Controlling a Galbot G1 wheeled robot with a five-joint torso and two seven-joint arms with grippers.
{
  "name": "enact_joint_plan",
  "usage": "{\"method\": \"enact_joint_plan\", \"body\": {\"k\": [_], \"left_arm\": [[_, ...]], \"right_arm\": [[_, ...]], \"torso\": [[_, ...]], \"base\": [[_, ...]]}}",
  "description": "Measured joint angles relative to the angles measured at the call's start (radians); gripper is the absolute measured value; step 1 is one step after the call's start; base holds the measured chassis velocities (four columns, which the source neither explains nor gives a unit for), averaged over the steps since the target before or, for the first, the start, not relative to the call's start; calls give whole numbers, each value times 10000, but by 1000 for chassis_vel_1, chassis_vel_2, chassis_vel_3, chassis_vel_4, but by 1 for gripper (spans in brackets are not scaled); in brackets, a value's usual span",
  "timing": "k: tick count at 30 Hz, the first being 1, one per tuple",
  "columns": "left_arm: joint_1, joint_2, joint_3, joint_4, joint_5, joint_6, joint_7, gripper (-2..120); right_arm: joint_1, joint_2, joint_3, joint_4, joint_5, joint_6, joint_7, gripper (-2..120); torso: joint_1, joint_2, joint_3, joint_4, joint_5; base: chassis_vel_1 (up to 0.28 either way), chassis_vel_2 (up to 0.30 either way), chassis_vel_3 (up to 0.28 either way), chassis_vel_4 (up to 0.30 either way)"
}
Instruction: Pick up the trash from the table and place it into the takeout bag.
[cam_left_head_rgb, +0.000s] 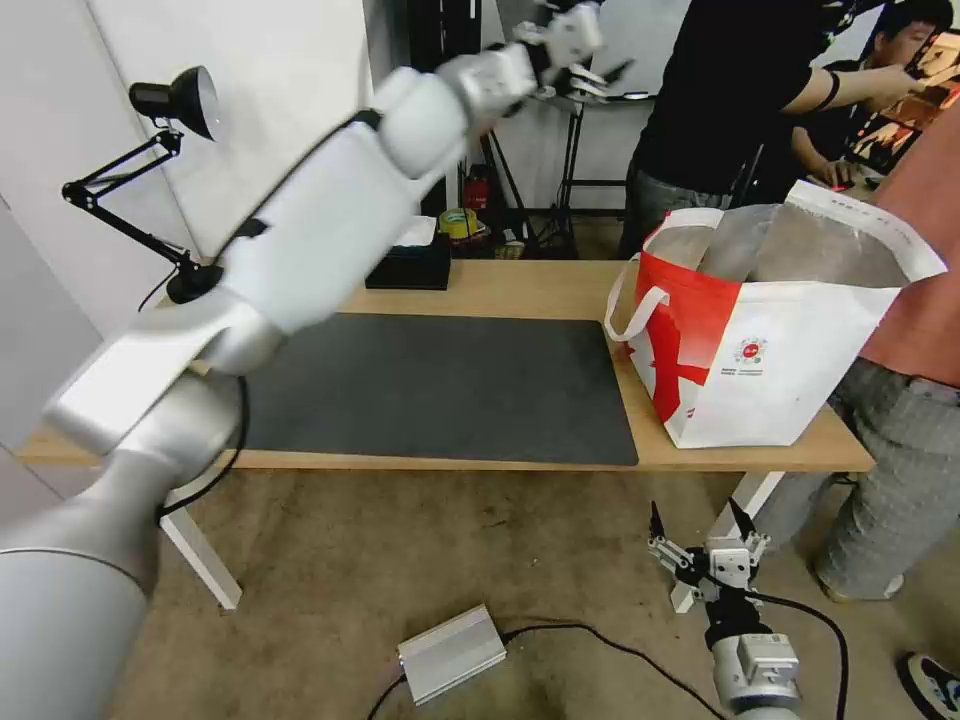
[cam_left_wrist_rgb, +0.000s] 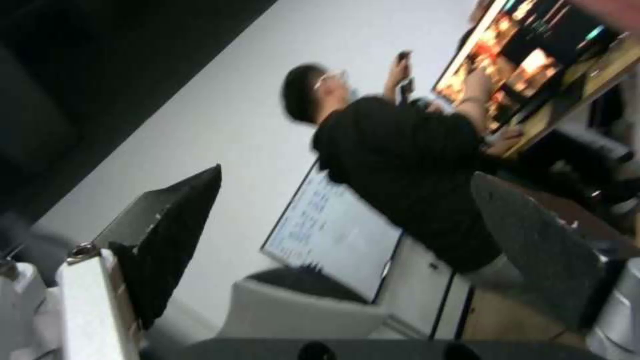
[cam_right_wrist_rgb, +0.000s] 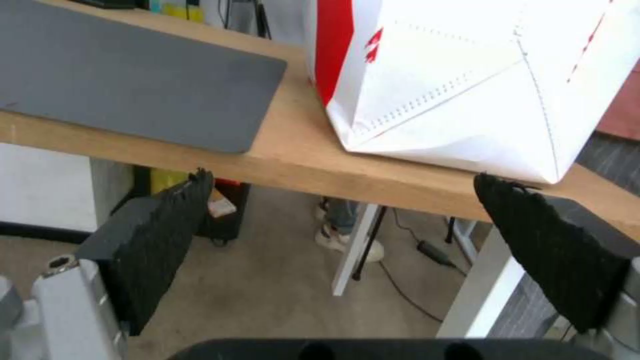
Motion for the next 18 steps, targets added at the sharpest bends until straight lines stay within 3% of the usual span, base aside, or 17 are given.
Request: {"method": "enact_joint_plan", "body": {"k": [3, 9, 12, 18], "left_arm": [[190, 939, -168, -547, -274, 138, -4, 100], [695, 2086, -351, -1471, -640, 390, -26, 100], [1329, 3002, -788, -2148, -749, 573, -78, 100], [2777, 4202, -1757, -3330, -864, 775, -200, 100]], "right_arm": [[0, -39, 18, 33, 7, 2, 1, 100], [15, -46, -6, 86, 8, 0, -1, 100], [6, -81, 9, 171, 17, -29, 0, 100], [-7, -60, 11, 334, 84, -138, 11, 100]], "torso": [[0, 0, 0, 4, -1], [0, 0, 0, -1, 2], [0, 0, 0, 4, -1], [0, 1, -1, 1, 2]], "base": [[0, 0, 0, 0], [0, 0, 0, 0], [0, 0, 0, 0], [0, 0, 0, 0]]}}
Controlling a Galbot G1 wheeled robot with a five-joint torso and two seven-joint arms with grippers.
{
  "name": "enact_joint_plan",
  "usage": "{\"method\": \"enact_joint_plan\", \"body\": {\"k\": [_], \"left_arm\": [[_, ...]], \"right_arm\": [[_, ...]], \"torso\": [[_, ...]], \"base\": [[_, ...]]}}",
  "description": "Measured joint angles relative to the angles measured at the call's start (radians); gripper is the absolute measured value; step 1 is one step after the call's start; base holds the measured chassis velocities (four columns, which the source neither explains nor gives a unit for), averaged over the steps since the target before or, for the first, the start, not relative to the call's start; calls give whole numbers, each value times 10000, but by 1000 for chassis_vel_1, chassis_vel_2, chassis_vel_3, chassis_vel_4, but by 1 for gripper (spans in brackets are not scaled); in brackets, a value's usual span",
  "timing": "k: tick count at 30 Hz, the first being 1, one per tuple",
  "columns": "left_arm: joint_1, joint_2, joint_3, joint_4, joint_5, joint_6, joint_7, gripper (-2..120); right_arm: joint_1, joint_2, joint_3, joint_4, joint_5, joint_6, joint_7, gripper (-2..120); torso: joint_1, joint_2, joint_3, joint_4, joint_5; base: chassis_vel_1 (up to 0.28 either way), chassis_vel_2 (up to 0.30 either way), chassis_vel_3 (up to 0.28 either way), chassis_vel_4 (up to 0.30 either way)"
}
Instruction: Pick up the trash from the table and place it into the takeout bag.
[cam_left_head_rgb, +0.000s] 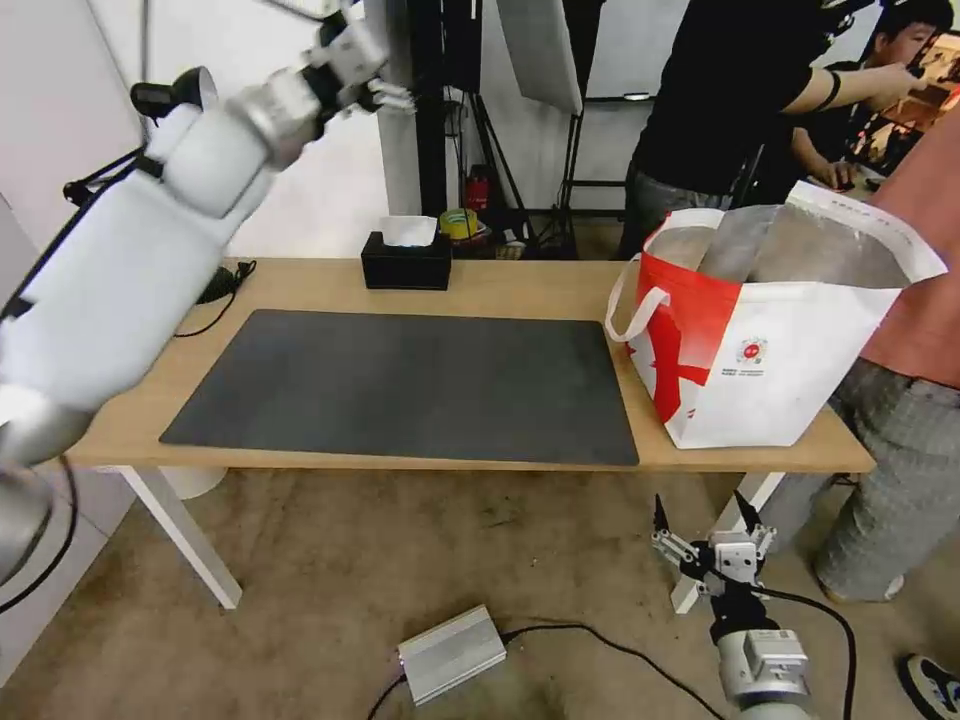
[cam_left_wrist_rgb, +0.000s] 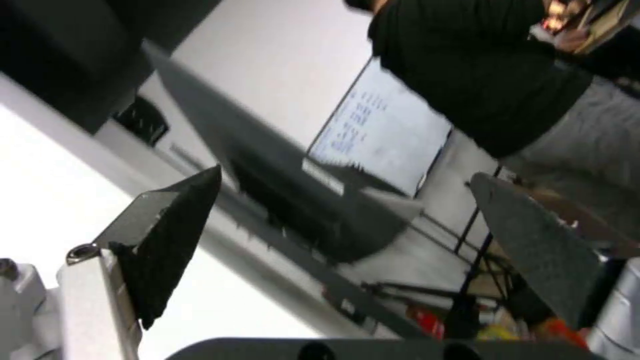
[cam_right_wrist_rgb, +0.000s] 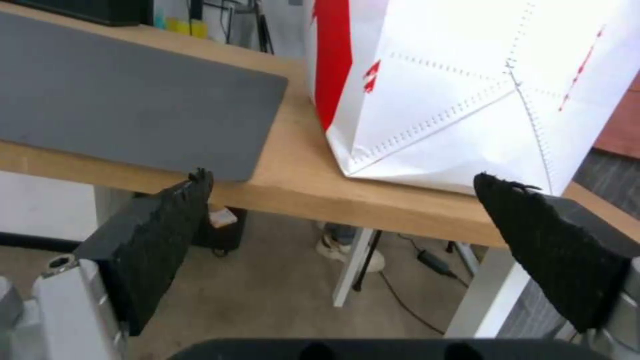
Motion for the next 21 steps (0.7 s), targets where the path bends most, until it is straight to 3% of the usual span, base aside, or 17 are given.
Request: {"method": "enact_joint_plan", "body": {"k": [6, 9, 10, 12, 14, 15, 19, 21], "left_arm": [[1868, 944, -1241, -999, -137, 48, -37, 100], [3754, 1617, -2510, -1866, -459, 49, -287, 100], [3754, 1617, -2510, -1866, -459, 49, -287, 100], [5174, 1919, -3267, -2344, -592, 13, -460, 100], [6414, 2055, -4123, -2693, -661, -83, -573, 100], [6414, 2055, -4123, -2693, -661, -83, -573, 100], [9207, 2039, -6091, -3503, -816, -248, -850, 100], [9860, 1963, -6533, -3676, -832, -281, -895, 100]], "right_arm": [[3, 4, 6, 128, 132, -102, 8, 100], [6, -3, 7, 186, 145, -119, 9, 100], [6, -3, 7, 186, 145, -119, 9, 100], [5, -8, 1, 240, 154, -134, 11, 100], [16, -35, 0, 322, 181, -189, 13, 100], [16, -35, 0, 322, 181, -189, 13, 100], [50, -194, 48, 430, 389, -306, 15, 100], [64, -239, 67, 438, 431, -319, 15, 100]], "torso": [[0, -1, 0, 0, -4], [-1, 1, -2, 1, 5], [-1, 1, -2, 1, 5], [-1, 0, -1, 0, -5], [0, 0, -1, 1, 0], [0, 0, -1, 1, 0], [-1, 0, -1, 1, 2], [-1, -1, -1, 0, 1]], "base": [[0, 0, 0, 0], [0, 0, 0, 0], [0, 0, 0, 0], [0, 0, 0, 0], [0, 0, 0, 0], [0, 0, 0, 0], [0, 0, 0, 0], [0, 0, 0, 0]]}}
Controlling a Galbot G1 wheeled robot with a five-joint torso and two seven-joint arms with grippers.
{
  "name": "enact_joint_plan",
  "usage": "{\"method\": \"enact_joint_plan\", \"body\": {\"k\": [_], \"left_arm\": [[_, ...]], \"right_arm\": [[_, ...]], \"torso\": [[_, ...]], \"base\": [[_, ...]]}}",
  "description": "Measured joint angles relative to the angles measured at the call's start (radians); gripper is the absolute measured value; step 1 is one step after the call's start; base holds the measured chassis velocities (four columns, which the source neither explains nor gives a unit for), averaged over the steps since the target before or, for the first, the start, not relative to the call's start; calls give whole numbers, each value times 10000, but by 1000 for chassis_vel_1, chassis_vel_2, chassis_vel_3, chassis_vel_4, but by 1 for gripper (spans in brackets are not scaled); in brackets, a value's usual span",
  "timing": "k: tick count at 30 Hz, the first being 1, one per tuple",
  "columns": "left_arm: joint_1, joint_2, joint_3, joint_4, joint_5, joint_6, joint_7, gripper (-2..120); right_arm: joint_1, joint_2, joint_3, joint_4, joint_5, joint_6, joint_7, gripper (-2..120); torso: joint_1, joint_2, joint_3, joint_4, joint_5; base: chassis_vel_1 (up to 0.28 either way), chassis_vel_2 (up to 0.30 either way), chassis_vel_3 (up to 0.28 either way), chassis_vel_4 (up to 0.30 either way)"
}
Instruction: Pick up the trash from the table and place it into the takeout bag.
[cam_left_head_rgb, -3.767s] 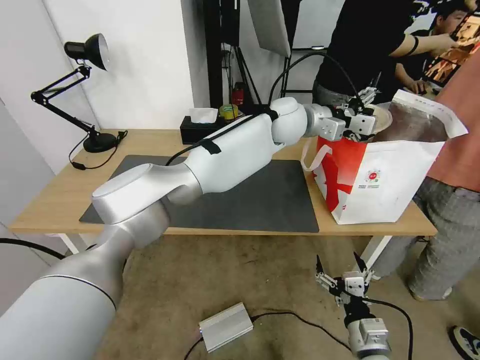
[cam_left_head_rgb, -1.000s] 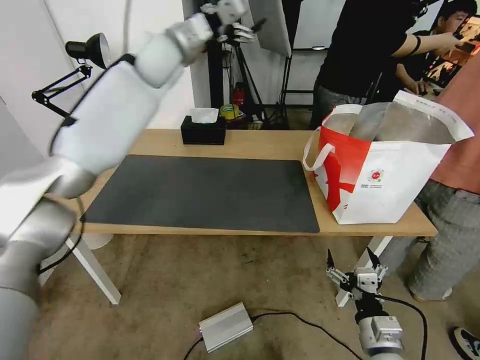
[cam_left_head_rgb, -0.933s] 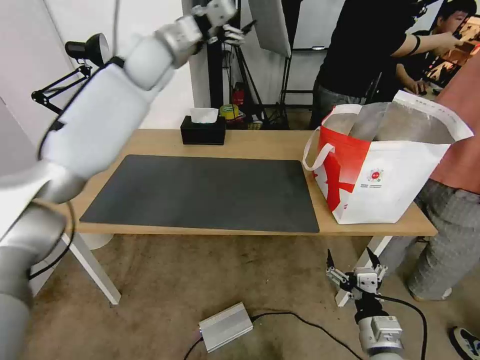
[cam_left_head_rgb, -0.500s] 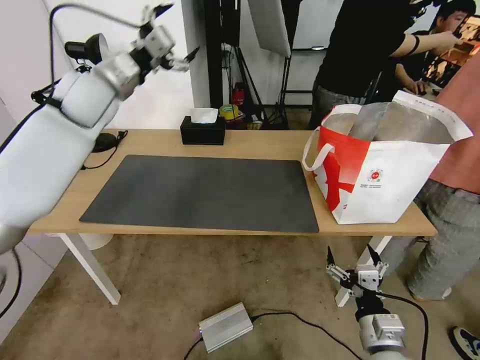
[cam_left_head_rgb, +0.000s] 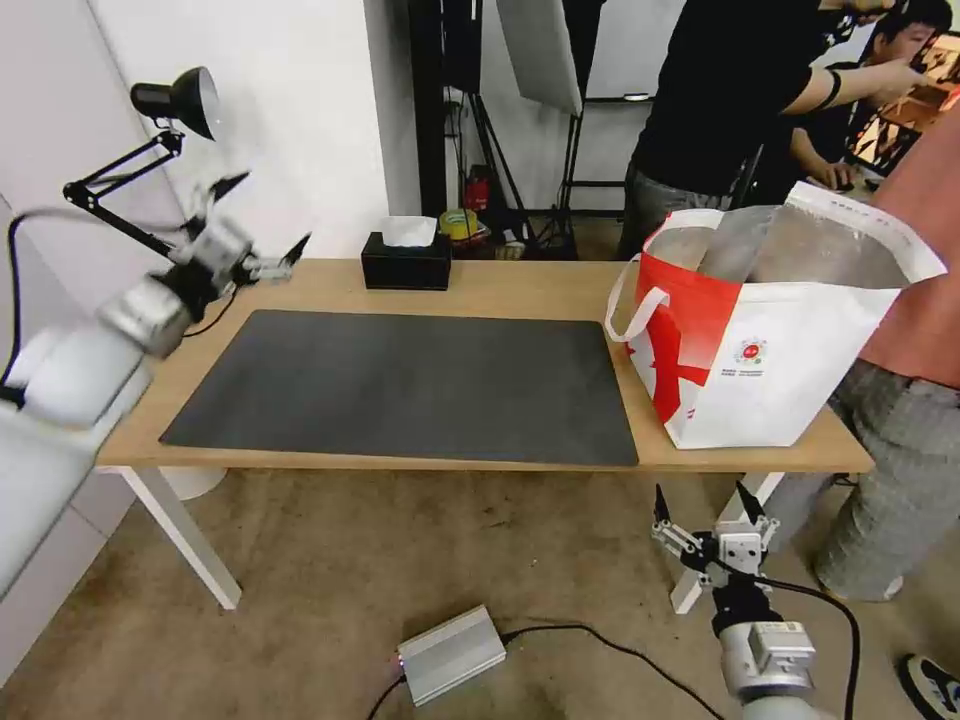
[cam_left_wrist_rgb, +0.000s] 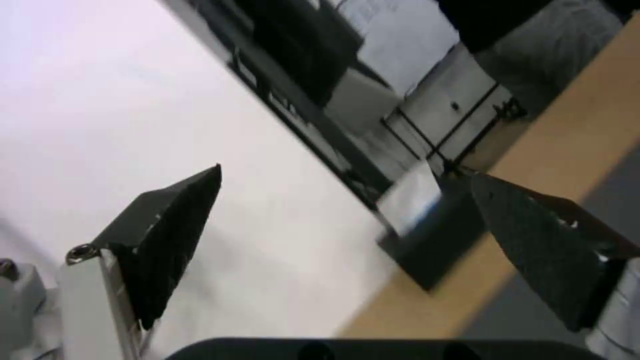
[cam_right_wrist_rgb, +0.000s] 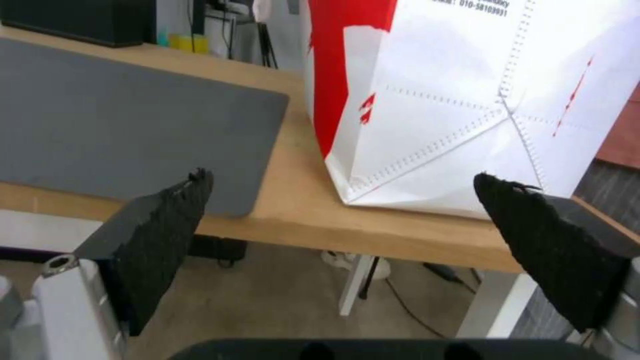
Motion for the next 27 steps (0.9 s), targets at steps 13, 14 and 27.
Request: {"method": "enact_joint_plan", "body": {"k": [13, 14, 27], "left_arm": [[3663, -2057, -1889, -1522, -17, 32, -511, 100], [3663, -2057, -1889, -1522, -17, 32, -511, 100], [6230, -4398, -2153, -3229, -215, 303, -1631, 100]], "right_arm": [[30, -196, 242, 164, 295, -59, 7, 100], [30, -196, 242, 164, 295, -59, 7, 100], [71, -320, 220, 275, 406, -76, -13, 100]], "torso": [[0, 0, 1, 0, 1], [0, 0, 1, 0, 1], [1, 0, 1, 0, 2]], "base": [[0, 0, 0, 0], [0, 0, 0, 0], [0, 0, 0, 0]]}}
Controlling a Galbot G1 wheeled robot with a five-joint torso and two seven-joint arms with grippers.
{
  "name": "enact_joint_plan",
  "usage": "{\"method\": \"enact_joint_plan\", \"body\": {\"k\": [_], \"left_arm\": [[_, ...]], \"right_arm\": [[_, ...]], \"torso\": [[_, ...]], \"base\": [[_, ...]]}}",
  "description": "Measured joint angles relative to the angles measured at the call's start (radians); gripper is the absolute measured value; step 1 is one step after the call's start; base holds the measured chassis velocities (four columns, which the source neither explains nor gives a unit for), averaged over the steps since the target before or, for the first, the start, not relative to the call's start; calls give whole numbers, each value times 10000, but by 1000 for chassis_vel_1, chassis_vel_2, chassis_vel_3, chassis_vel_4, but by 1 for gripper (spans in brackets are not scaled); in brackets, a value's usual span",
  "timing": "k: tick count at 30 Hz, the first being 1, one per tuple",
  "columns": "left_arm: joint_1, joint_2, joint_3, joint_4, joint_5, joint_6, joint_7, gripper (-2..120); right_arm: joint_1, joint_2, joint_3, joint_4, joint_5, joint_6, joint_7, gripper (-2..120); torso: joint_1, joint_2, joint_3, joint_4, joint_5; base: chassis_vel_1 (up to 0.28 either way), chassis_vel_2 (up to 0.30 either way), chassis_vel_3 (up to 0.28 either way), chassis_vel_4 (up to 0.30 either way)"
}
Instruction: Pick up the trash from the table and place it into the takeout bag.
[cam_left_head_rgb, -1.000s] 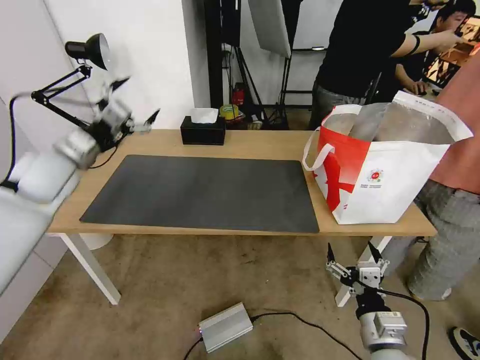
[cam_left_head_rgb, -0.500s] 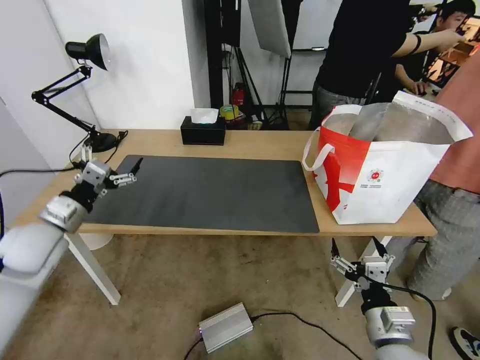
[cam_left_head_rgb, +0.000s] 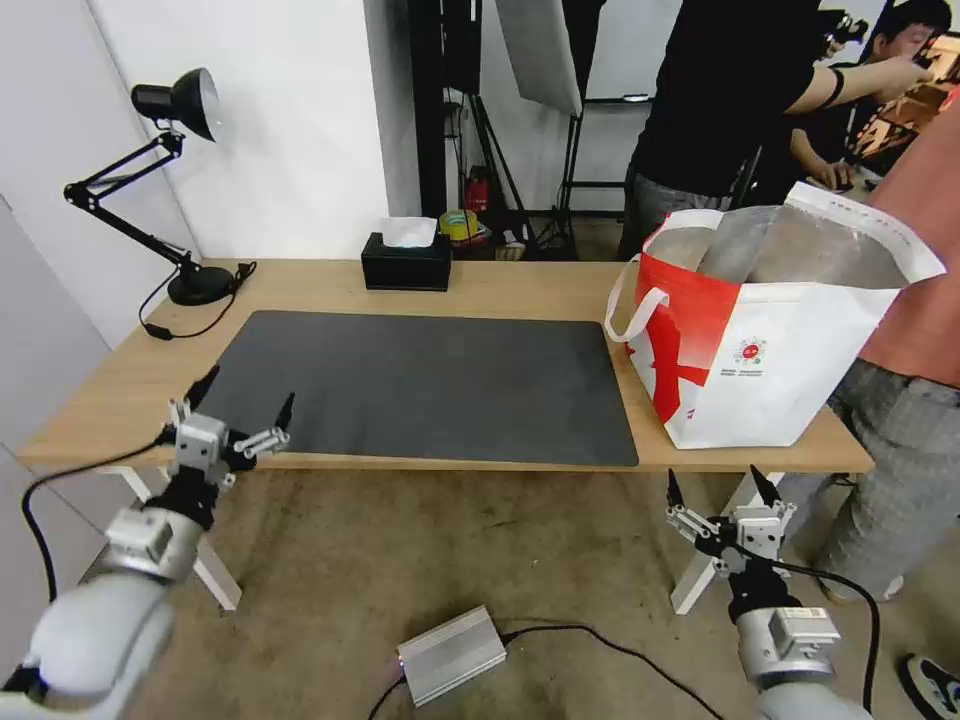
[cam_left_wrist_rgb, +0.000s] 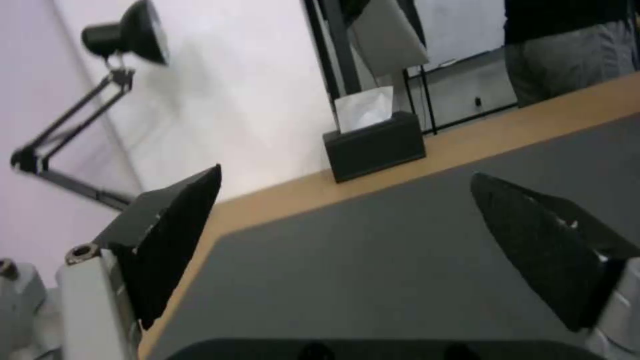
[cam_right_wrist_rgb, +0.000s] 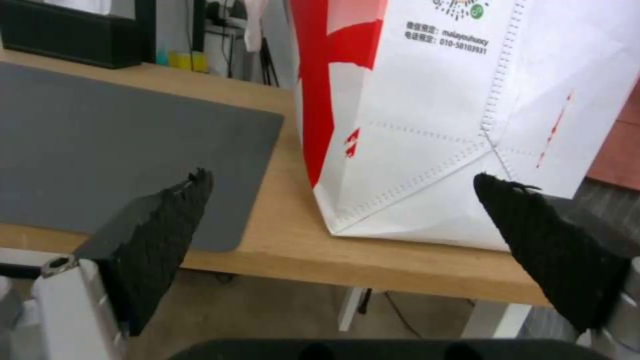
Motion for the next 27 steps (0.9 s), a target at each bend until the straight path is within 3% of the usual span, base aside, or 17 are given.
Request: {"method": "enact_joint_plan", "body": {"k": [16, 27], "left_arm": [[1566, -2223, 956, -506, 1306, -891, -758, 100], [2190, -2706, 1259, -269, 1781, -1617, -810, 100]], "right_arm": [[-13, -35, -72, 191, 337, 52, -69, 100], [-14, -15, -81, 192, 339, 92, -82, 100]], "torso": [[0, 0, 0, 0, -1], [0, 0, 0, -1, 0]], "base": [[0, 0, 0, 0], [0, 0, 0, 0]]}}
